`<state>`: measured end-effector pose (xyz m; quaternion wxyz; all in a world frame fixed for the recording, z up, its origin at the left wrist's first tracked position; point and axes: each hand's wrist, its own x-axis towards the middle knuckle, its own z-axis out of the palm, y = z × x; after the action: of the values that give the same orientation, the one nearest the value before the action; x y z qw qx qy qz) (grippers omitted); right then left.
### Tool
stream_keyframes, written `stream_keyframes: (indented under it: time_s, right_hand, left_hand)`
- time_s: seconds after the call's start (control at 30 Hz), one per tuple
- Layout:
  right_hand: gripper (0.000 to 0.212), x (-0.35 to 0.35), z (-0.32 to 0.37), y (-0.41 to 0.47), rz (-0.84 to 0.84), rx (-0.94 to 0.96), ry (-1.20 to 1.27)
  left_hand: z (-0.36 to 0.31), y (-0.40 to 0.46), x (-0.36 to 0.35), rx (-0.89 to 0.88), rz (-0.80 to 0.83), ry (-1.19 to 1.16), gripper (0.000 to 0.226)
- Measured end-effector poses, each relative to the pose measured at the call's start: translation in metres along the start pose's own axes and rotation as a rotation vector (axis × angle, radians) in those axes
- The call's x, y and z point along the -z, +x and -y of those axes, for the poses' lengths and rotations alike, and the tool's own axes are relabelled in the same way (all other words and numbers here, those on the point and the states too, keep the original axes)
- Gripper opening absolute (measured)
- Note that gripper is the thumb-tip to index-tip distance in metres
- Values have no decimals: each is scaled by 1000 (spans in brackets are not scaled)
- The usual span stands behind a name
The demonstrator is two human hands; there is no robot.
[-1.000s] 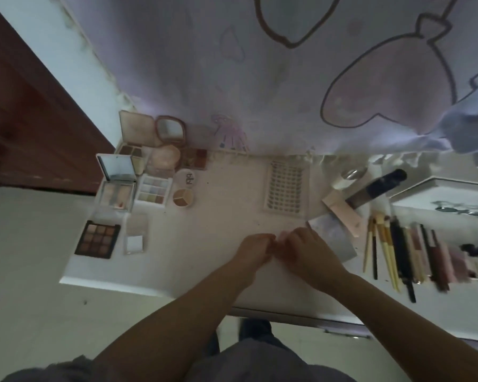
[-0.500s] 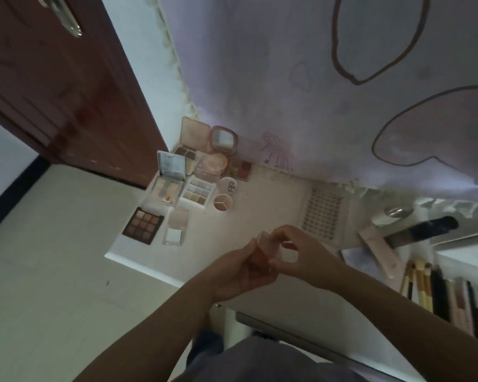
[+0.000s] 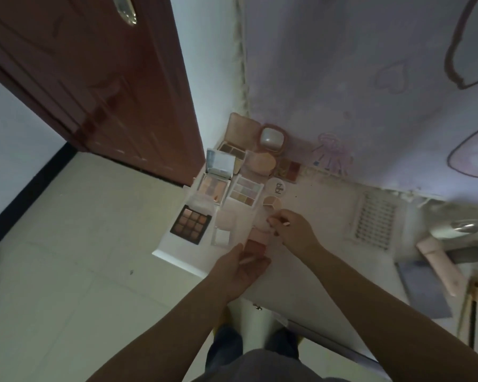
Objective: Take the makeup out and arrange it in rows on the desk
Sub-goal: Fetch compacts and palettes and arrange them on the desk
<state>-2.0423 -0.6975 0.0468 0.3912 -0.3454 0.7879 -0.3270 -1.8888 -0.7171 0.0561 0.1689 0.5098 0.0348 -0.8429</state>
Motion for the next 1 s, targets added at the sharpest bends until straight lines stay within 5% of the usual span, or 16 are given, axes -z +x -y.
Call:
stream_keyframes:
  time_s: [0.23,0.43,0.67,0.83,1.0]
  right_hand:
    - [6,-35,12,9,-30,54,-70]
    - [12,-40,8,4,0,42,-35]
    - [10,33,-24,-26,-69,9,19]
    - [17,140,-102,-78,-347,-143,-300]
    - [31,178,-161,-123,-194,-295,-809]
  left_hand:
    - [-28,-5,20,-99,-159,-46,18]
    - [-34,-12,17,-89,-153,147,23]
    - [15,-7,-4,-18,-183,342,11]
    - [93,19,-64,66,-20,587,16]
    - [175,42,-134,114,66,792,11]
